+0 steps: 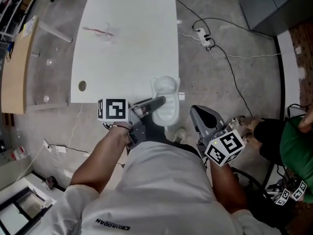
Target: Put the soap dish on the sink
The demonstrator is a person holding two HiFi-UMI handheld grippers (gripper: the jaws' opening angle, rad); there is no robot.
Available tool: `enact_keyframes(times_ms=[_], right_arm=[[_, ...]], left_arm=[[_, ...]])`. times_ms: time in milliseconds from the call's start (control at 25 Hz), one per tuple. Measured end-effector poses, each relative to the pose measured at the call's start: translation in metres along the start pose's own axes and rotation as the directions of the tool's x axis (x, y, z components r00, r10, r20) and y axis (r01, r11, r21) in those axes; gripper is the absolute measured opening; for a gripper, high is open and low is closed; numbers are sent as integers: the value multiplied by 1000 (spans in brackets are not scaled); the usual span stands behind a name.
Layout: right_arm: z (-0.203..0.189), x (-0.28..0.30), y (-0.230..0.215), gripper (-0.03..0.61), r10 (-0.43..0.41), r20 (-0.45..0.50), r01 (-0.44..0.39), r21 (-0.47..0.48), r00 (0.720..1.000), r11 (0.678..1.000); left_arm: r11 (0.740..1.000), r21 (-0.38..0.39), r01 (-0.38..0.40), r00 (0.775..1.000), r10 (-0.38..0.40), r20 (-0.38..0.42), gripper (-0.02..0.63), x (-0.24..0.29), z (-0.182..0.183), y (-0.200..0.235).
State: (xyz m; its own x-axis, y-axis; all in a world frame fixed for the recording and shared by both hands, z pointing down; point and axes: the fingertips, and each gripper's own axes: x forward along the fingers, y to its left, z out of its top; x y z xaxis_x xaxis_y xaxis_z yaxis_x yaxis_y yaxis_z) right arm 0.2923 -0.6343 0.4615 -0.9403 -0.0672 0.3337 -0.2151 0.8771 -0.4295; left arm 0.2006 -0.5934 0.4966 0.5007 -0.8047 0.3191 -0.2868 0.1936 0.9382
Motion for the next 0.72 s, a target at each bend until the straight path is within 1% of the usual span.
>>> enact_keyframes(times_ms=[160, 320, 400, 520, 600, 720], right_arm=[[6, 28, -12, 2, -63, -28, 64, 23, 998, 998], [3, 50, -19, 2, -116, -67, 119, 45, 991, 992], [1, 60, -21, 2, -136, -94, 142, 52, 986, 989], [1, 74, -26, 2, -169, -134, 179, 64, 976, 982], [3, 88, -32, 2, -184, -146, 196, 73, 972, 978], [11, 109, -40, 2, -196, -150, 209, 80, 969, 975]], left_arm=[[999, -32, 13, 998, -15, -58, 147, 13, 38, 26], [998, -62, -9, 993, 1, -115, 147, 28, 66, 63], [996, -90, -22, 990, 9, -139, 147, 36, 75, 82], [991, -128, -31, 983, 7, -181, 147, 46, 83, 99], [991, -133, -33, 980, 6, -197, 147, 49, 92, 106], [989, -140, -44, 980, 16, -197, 147, 52, 104, 116]])
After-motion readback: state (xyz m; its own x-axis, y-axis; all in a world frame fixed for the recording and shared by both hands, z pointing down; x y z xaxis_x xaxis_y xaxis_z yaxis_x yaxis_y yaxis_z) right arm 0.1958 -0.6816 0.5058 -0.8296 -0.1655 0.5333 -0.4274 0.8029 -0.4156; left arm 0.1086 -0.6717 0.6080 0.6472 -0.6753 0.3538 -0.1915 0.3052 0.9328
